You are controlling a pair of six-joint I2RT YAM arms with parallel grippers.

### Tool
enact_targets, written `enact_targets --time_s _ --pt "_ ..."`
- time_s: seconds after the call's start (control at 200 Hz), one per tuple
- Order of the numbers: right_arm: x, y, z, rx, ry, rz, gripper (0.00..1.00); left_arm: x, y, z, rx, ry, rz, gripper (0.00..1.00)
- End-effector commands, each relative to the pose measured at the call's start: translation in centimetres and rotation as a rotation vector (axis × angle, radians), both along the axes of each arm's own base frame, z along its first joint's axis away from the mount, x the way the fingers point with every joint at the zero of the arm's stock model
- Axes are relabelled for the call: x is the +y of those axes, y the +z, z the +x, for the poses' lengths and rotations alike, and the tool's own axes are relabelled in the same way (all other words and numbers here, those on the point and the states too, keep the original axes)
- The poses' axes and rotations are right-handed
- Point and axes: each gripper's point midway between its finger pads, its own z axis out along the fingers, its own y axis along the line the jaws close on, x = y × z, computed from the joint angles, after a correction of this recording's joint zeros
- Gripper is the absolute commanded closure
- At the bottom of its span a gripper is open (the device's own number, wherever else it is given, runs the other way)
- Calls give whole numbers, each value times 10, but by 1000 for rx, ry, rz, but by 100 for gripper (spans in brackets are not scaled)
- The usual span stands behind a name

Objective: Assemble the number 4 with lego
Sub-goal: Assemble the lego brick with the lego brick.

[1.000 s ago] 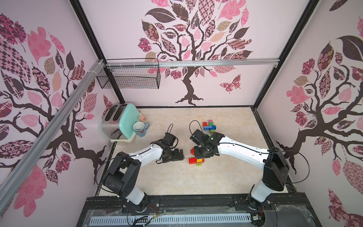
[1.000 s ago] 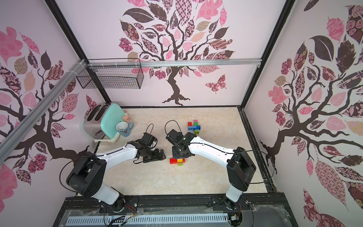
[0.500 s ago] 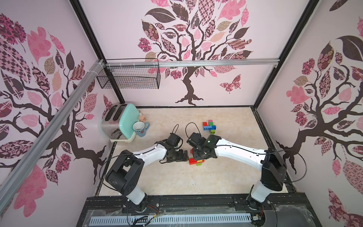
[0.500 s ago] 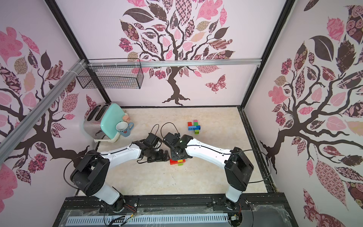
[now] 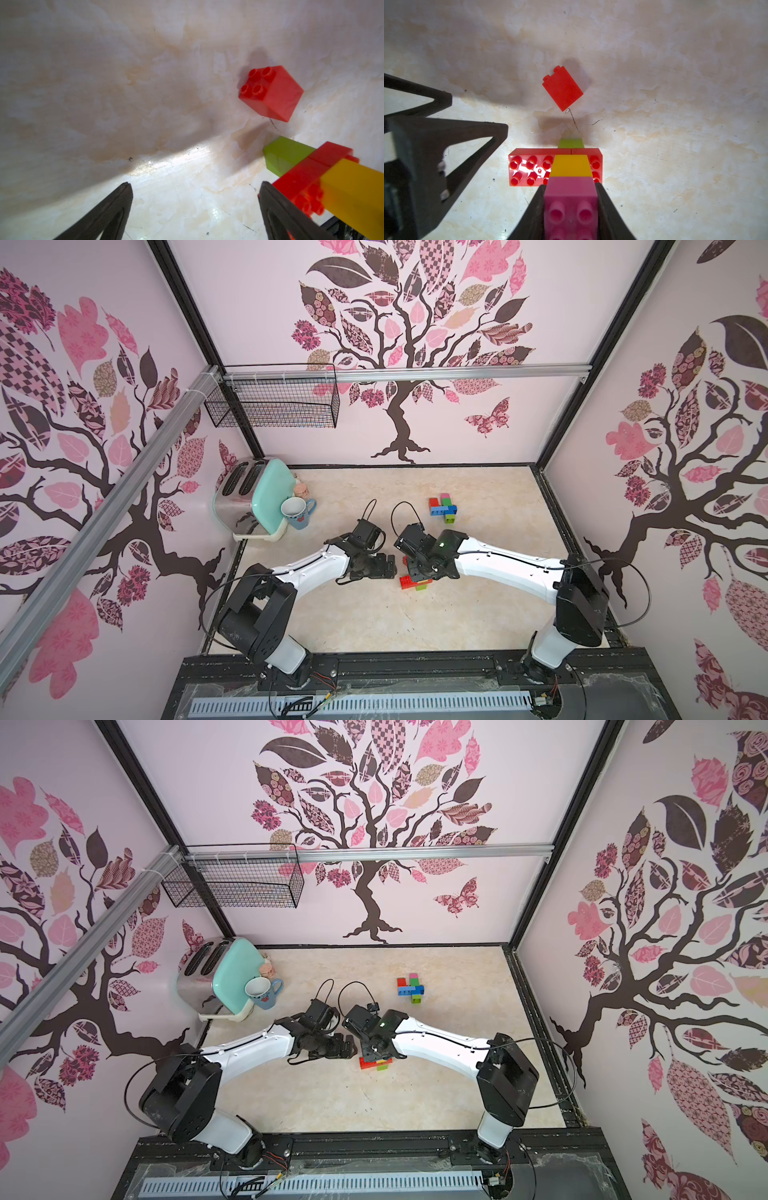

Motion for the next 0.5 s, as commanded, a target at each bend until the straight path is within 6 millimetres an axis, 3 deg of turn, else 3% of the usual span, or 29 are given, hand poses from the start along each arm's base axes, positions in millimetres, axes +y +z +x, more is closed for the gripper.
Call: enact_targets --time_s 0.0,0.07,0.255,0.495 --pt "-62 -68 -47 250 -8 -297 100 -2 2 0 -23 -20 -9 2" --pt "-50 -58 -36 209 -28 -255 90 -5 -1 -3 -4 -26 -28 2" --pt "-37 -36 -17 118 -86 -200 86 2 -3 -3 -8 -14 8 2" --pt "-20 -16 -2 58 -115 -125 73 0 -4 -6 2 -24 -6 2"
